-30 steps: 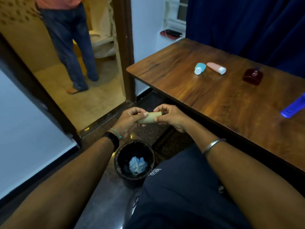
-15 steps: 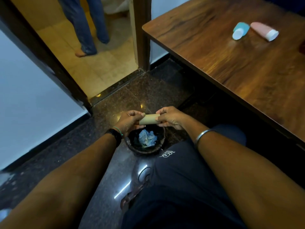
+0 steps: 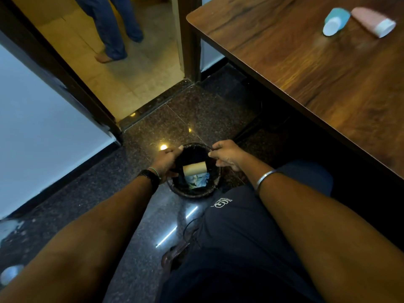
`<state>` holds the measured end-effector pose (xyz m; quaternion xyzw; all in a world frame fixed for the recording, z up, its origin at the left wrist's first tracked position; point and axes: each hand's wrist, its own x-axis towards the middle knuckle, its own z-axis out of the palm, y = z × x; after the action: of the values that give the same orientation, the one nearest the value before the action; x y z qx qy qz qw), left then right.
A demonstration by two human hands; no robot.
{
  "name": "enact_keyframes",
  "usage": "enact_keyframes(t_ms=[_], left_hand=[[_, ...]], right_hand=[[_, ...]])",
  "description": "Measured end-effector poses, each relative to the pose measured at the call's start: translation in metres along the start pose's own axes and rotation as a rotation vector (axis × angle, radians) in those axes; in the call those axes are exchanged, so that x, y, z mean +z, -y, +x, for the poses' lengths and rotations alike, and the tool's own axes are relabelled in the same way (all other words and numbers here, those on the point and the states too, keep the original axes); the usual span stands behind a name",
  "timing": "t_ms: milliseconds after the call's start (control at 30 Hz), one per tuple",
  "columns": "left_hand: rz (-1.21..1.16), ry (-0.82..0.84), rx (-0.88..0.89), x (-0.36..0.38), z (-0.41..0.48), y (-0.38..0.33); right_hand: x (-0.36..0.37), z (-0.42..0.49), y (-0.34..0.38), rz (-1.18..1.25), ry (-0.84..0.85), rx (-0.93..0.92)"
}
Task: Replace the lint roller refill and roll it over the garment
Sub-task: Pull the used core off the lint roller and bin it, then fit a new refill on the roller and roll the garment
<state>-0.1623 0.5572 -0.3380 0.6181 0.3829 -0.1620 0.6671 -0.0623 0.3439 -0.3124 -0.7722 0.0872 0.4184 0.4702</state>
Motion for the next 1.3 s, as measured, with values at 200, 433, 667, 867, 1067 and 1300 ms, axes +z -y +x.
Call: enact_keyframes(t_ms=[200,433,667,867,1067,1300], left_hand=[[0.042,-0.023,0.033,0.009,0.000,-0.009],[0.049,0.125,0.247,0.054,-0.040,-0.054],[0.040,0.310,0.482,0.109,-0.105,-0.121],[0.133,0.413,0.740,0.172,-0.170,-0.176],[0.187,0.582,0.914,0.264,-0.230,-0.215],[0.290,0.759,1.011,0.384,-0.269,-0.223]], right_hand=[[-0.010,-0.010,0.010,-0.053,0.013,-0.061],[-0.025,-0.065,0.038,-0.091,-0.007,-0.307],[-0.084,-0.144,0.066,-0.022,-0.196,-0.614],[-0.155,-0.224,0.069,0.027,-0.481,-0.800],[-0.225,-0.299,0.044,0.086,-0.725,-0.904],[-0.301,-0.356,-0.016,0.229,-1.038,-0.874]])
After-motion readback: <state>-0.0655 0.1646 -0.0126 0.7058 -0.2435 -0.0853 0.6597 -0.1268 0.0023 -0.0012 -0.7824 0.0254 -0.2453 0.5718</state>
